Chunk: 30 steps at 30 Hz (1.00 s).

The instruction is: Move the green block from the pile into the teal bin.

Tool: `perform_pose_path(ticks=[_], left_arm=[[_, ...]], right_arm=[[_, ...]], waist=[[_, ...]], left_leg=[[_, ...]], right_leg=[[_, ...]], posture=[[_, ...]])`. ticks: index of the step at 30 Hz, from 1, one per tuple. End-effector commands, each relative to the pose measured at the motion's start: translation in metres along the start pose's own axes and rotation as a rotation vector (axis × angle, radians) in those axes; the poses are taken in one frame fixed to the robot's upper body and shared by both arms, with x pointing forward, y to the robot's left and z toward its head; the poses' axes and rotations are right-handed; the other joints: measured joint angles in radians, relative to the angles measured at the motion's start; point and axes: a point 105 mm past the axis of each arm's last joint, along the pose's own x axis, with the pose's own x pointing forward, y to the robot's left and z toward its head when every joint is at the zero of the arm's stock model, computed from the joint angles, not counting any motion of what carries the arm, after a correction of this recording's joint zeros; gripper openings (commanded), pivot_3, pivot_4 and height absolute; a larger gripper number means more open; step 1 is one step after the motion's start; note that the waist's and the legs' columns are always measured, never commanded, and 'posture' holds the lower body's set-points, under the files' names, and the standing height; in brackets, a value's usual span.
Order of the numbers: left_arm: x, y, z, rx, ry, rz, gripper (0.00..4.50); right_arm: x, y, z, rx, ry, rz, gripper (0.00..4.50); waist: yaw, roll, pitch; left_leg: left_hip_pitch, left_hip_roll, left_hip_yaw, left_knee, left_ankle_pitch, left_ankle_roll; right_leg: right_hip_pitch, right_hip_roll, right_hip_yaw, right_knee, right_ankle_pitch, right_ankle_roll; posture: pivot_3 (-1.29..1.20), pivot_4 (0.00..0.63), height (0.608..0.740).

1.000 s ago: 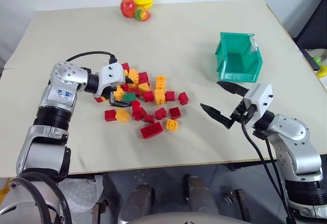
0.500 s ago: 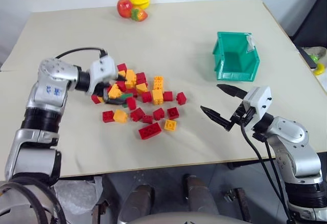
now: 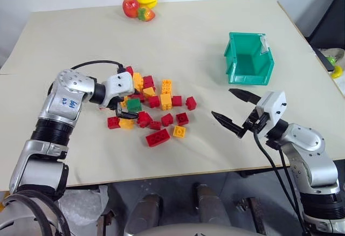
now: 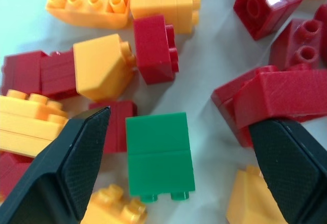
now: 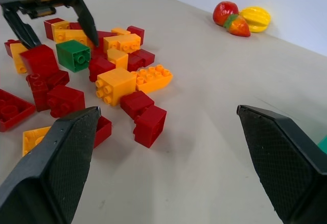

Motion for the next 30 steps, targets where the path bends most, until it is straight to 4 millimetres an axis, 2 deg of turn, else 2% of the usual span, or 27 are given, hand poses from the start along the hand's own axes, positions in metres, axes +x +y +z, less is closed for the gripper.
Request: perform_pose_path(ticks=[1, 3, 7, 9, 14, 17, 19, 21, 23, 26, 30], left_arm=[[0.013, 0.029, 0.011, 0.090, -0.001, 0.218, 4.45], [0.020, 0.028, 0.008, 0.113, 0.013, 0.241, 4.45], [0.024, 0.006, -0.015, 0.214, 0.099, 0.123, 4.45], [0.017, -0.003, -0.020, 0.246, 0.104, 0.063, 4.45], [-0.013, -0.020, -0.017, 0.226, 0.068, -0.077, 4.45], [-0.020, -0.025, -0.015, 0.200, 0.060, -0.105, 4.45], [-0.022, -0.020, -0.012, 0.199, 0.057, -0.075, 4.45], [-0.030, 0.008, 0.001, 0.121, -0.007, 0.063, 4.45], [-0.040, 0.023, 0.008, 0.032, -0.052, 0.123, 4.45], [-0.056, 0.022, -0.005, -0.026, -0.001, 0.081, 4.45], [-0.066, 0.025, -0.017, -0.076, 0.042, 0.073, 4.45]], right_arm=[[0.004, 0.002, 0.012, -0.030, -0.050, 0.012, 4.50], [0.003, 0.003, 0.012, -0.031, -0.049, 0.016, 4.50], [0.002, 0.003, 0.013, -0.030, -0.050, 0.012, 4.50], [0.001, 0.002, 0.012, -0.032, -0.047, 0.008, 4.50], [0.000, 0.001, 0.011, -0.033, -0.046, -0.001, 4.50], [0.001, 0.001, 0.011, -0.032, -0.047, -0.001, 4.50], [0.002, 0.000, 0.011, -0.032, -0.047, 0.000, 4.50], [0.005, 0.000, 0.011, -0.032, -0.052, 0.004, 4.50], [0.006, 0.000, 0.011, -0.032, -0.054, 0.008, 4.50], [0.006, -0.002, 0.011, -0.035, -0.054, 0.010, 4.50], [0.007, -0.004, 0.011, -0.041, -0.054, 0.013, 4.50]], waist=[[0.010, 0.000, 0.000], [0.019, 0.000, 0.000], [0.009, 0.000, 0.000], [0.002, 0.000, 0.000], [-0.009, 0.000, 0.000], [-0.005, 0.000, 0.000], [-0.003, 0.000, 0.000], [0.004, -0.001, 0.000], [0.010, -0.003, 0.002], [0.003, -0.003, 0.002], [-0.008, -0.003, 0.002]], left_leg=[[0.000, 0.000, 0.000, 0.000, 0.000, 0.000], [0.000, -0.001, 0.000, 0.000, 0.001, 0.000], [-0.001, 0.000, 0.003, -0.001, 0.000, 0.000], [-0.001, 0.000, 0.005, -0.002, 0.000, 0.000], [0.000, 0.000, 0.011, -0.002, 0.000, 0.000], [0.000, 0.001, 0.011, -0.001, 0.000, 0.000], [0.000, 0.001, 0.012, -0.001, 0.000, 0.000], [-0.001, 0.001, 0.011, -0.001, 0.000, 0.001], [-0.001, 0.000, 0.011, 0.000, 0.000, 0.001], [-0.001, 0.000, 0.012, 0.000, 0.000, 0.001], [-0.001, 0.001, 0.013, -0.002, 0.000, 0.002]], right_leg=[[0.000, 0.000, 0.000, 0.000, 0.000, 0.000], [0.000, 0.000, 0.000, -0.002, 0.000, 0.000], [-0.003, 0.000, 0.002, 0.001, 0.000, 0.000], [-0.005, 0.000, 0.004, 0.002, 0.000, 0.000], [-0.008, 0.001, 0.009, 0.004, 0.000, 0.000], [-0.008, 0.001, 0.009, 0.004, 0.001, -0.001], [-0.008, 0.001, 0.009, 0.004, 0.001, 0.000], [-0.008, 0.001, 0.009, 0.004, 0.001, 0.000], [-0.008, 0.001, 0.009, 0.004, 0.001, 0.001], [-0.008, 0.001, 0.009, 0.004, 0.002, 0.000], [-0.009, 0.002, 0.009, 0.003, 0.002, 0.000]], posture=[[0.00, 0.150, 0.740], [0.00, 0.150, 0.740], [0.00, 0.150, 0.740], [0.00, 0.150, 0.740], [0.00, 0.150, 0.740], [0.00, 0.150, 0.740], [0.00, 0.150, 0.740], [0.00, 0.150, 0.740], [0.00, 0.150, 0.740], [0.00, 0.150, 0.740], [0.00, 0.150, 0.740]])
